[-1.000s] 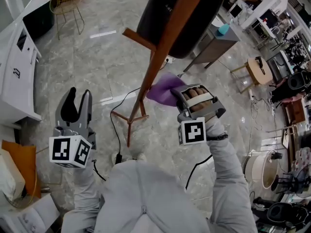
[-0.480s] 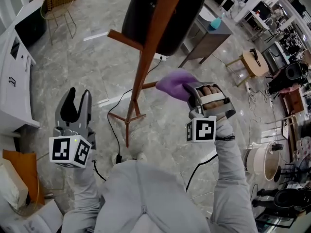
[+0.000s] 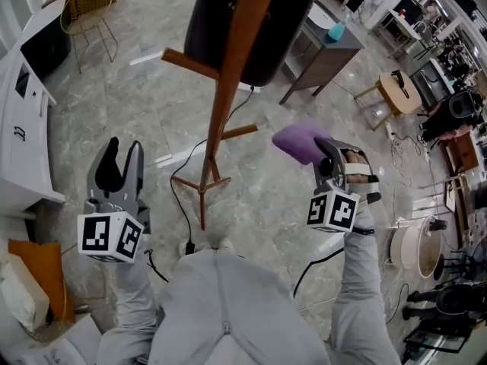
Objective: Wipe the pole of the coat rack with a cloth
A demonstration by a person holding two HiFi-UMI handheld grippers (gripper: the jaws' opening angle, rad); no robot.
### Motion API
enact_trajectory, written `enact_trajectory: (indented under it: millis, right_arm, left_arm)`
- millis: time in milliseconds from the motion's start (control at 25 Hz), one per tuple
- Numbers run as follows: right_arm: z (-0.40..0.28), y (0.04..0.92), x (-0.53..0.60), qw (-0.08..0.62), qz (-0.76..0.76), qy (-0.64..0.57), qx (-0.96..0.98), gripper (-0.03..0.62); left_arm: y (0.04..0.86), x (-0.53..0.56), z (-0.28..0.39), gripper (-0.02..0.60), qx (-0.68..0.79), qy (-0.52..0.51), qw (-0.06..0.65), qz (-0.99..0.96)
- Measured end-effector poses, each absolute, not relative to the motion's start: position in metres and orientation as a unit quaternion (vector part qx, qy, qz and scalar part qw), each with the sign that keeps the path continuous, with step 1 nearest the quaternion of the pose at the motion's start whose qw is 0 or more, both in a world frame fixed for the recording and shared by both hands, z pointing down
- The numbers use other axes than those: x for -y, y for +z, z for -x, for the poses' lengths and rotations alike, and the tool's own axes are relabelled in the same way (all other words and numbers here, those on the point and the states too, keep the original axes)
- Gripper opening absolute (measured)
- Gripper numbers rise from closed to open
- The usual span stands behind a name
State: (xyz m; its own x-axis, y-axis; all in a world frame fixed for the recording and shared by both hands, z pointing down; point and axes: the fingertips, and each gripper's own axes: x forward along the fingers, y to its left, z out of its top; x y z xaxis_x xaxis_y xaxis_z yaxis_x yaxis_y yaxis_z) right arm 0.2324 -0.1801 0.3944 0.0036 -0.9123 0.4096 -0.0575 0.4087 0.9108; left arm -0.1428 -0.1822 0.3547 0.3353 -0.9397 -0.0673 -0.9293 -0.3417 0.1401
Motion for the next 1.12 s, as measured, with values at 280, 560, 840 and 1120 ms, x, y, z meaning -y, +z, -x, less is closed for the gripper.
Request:
enact_trajectory:
  millis: [280, 560, 840, 1120]
  right_arm:
    - [-0.196, 0.405, 0.157, 0.491, -0.442, -0.299, 0.689, 0.043]
    - [-0.117, 0.403, 0.148, 0.382, -0.425, -0.230, 0.788, 0.043]
    - [-0.072, 0.456, 0.187, 0.407, -0.374, -0.215, 0.805, 0.043]
    - [-0.059, 0.508, 0.211, 0.498, -0.300, -0.184, 0.793, 0.043]
  left_arm:
    - [0.355, 0.184, 0.147, 0.204, 0.577, -0.060, 0.036, -0.814]
    - [0.355, 0.181, 0.153, 0.204, 0.585, -0.055, 0.037, -0.808]
    - [0.360, 0.174, 0.167, 0.204, 0.600, -0.055, 0.040, -0.797]
    - [0.369, 0.162, 0.181, 0.204, 0.617, -0.053, 0.048, -0.784]
